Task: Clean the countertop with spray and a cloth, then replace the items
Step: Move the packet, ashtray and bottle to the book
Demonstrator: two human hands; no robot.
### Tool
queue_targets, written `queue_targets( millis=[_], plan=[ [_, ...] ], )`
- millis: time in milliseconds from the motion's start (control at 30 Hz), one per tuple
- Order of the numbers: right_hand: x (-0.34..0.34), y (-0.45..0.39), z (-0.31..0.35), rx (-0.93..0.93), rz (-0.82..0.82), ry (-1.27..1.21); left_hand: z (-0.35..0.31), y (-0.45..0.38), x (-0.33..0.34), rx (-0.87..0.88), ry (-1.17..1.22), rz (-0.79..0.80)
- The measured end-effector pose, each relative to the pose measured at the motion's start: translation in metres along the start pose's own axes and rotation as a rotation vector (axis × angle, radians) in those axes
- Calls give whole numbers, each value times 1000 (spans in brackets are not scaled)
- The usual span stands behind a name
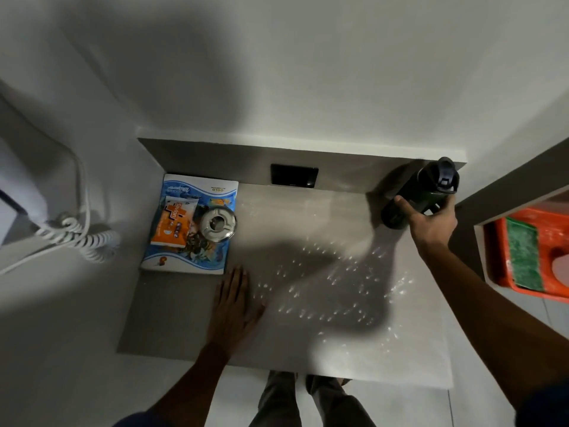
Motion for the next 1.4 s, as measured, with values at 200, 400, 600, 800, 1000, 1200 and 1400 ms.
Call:
queue_targets(
  millis=[200, 400, 600, 800, 1000, 1200, 1400],
  plan=[
    [54, 41, 33, -20, 84, -33, 0, 1, -1, -3, 59, 26],
    [162, 76, 88, -101, 241, -119, 6, 1, -2, 35, 121, 14],
    [249, 97, 123, -188, 386, -115, 8, 0, -3, 54, 133, -34],
    [278, 97, 132, -256, 430, -23, 13, -1, 1, 72, 153, -51],
    [285, 97, 132, -270, 429, -17, 14, -2, 4, 65, 157, -42],
    [284, 103, 123, -206, 461, -22, 12, 0, 1, 61, 163, -50],
    [237, 122, 81, -181, 492, 47, 5, 3, -7, 15, 190, -53]
  ],
)
Point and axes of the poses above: each hand's wrist, its own y-axis away from the middle knuckle, its own x-axis out of the palm, z = x × y, the point moved 4 cm from there along -y, towards the middle knuckle, and after that the axes turned 11 degrees about -x, right-handed, at the moved point
